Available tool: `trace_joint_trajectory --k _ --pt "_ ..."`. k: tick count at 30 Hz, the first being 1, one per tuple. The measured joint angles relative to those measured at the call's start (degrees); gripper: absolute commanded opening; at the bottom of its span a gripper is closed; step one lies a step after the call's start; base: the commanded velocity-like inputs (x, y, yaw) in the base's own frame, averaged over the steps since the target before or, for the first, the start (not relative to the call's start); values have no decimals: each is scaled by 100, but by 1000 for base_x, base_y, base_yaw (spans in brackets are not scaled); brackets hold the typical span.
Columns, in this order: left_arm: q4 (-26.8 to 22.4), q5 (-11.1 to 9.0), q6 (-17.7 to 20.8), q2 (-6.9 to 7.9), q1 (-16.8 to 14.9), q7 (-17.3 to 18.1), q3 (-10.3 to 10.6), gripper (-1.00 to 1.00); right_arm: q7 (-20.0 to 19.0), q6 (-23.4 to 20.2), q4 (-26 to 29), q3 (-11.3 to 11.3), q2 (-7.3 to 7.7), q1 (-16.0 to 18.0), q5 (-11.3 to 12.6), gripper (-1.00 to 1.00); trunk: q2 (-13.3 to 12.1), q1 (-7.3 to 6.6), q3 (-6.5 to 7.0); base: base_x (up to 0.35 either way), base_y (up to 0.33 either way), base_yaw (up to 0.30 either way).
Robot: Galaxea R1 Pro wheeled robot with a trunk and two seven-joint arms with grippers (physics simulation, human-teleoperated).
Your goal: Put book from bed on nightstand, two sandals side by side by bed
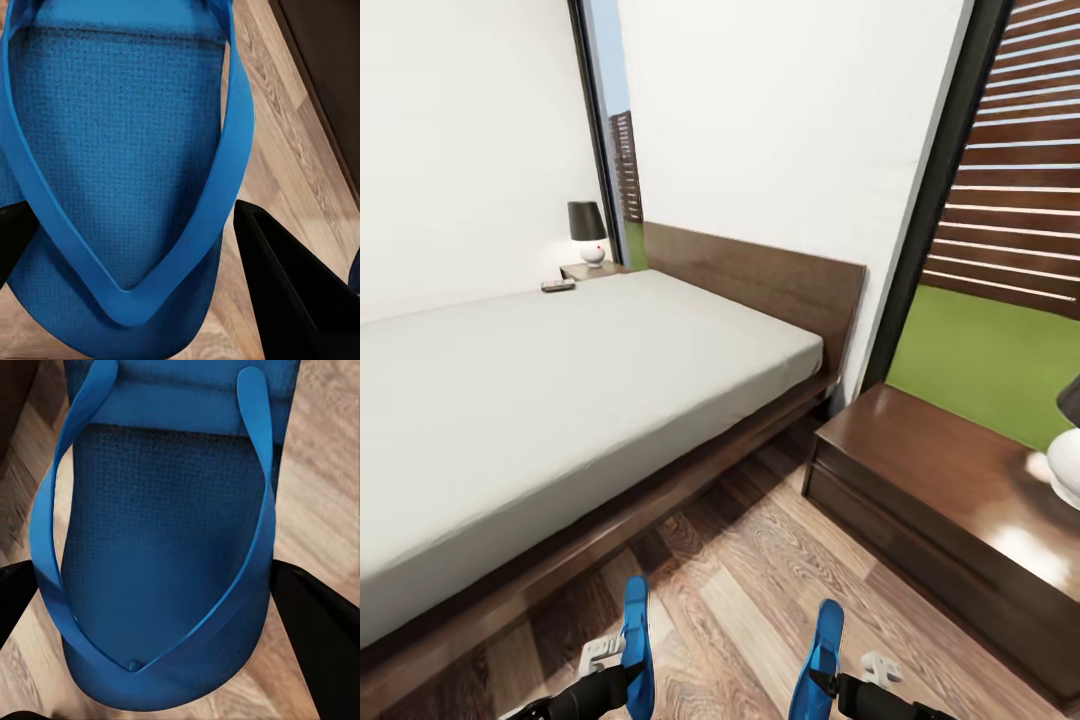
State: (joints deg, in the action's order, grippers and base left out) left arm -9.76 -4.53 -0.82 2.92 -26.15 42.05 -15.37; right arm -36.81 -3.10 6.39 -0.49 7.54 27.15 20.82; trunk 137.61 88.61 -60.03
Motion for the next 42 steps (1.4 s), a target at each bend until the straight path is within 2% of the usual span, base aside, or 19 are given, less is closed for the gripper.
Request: trace_joint_trajectory --k 42 --pt "0 0 0 36 0 0 -4 -100 0 1 -18 -5 9 0 8 -100 0 0 0 0 0 232"
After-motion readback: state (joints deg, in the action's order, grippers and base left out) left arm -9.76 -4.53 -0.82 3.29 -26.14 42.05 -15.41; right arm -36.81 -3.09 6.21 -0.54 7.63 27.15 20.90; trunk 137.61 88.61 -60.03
